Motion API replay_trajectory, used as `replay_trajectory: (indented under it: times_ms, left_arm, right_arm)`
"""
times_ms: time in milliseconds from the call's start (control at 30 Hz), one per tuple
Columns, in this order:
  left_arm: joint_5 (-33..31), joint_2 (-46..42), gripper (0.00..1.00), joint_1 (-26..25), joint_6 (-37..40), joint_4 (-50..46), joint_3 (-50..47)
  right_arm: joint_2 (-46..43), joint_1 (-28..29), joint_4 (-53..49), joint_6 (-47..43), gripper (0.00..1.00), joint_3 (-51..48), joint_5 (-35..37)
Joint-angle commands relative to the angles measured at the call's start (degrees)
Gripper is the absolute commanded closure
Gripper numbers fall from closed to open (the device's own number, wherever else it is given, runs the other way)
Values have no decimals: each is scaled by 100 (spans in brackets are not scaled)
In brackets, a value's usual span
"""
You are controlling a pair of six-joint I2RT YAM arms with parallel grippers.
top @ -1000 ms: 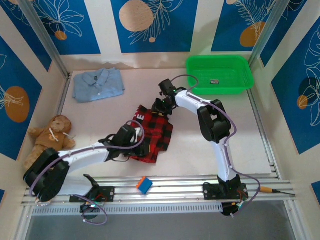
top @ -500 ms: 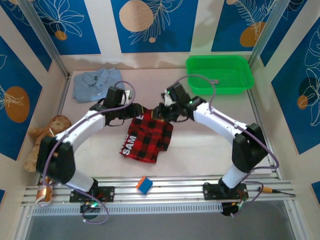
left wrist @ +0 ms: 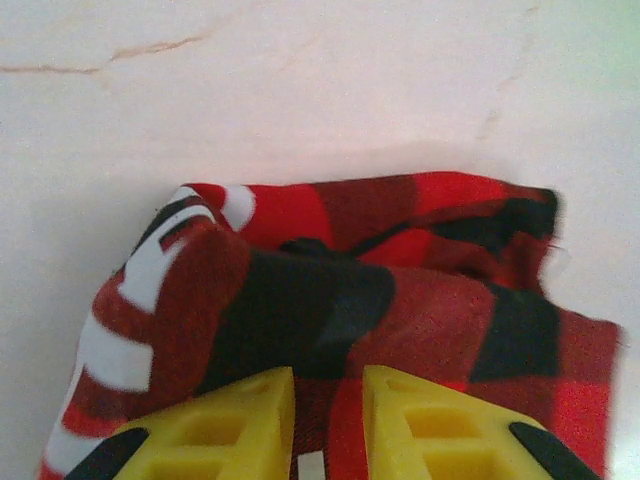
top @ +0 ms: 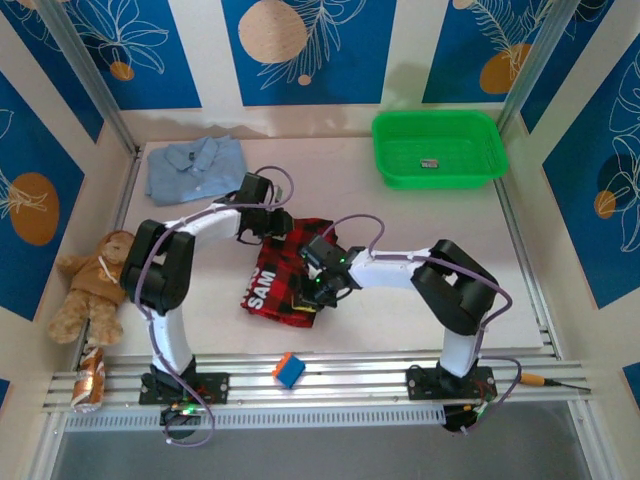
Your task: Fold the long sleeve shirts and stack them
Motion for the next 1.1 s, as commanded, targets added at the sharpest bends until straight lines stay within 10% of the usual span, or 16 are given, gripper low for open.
replay_trajectory:
  times_ms: [0,233,567,767,1067]
  left_arm:
    - [-386,435,76,64,175,47,101]
    - [131,8,68,68,-134,704,-394]
    - [523,-2112,5,79,-44,81,-503]
    - [579,-2544,0,81,287,-189,-884]
    - [811,-2445,0,53,129,579,-2088]
  right_arm:
    - [166,154,-95,195,84,-151,219]
    - [-464,227,-607,3,77,38,451]
    - [-2419,-784,-2711,-654,24,-58,1624]
    - [-2357,-2063,-1320,-1339,21,-1007,806]
    - [-1830,-2410,1019,-1283,19,-1635,31]
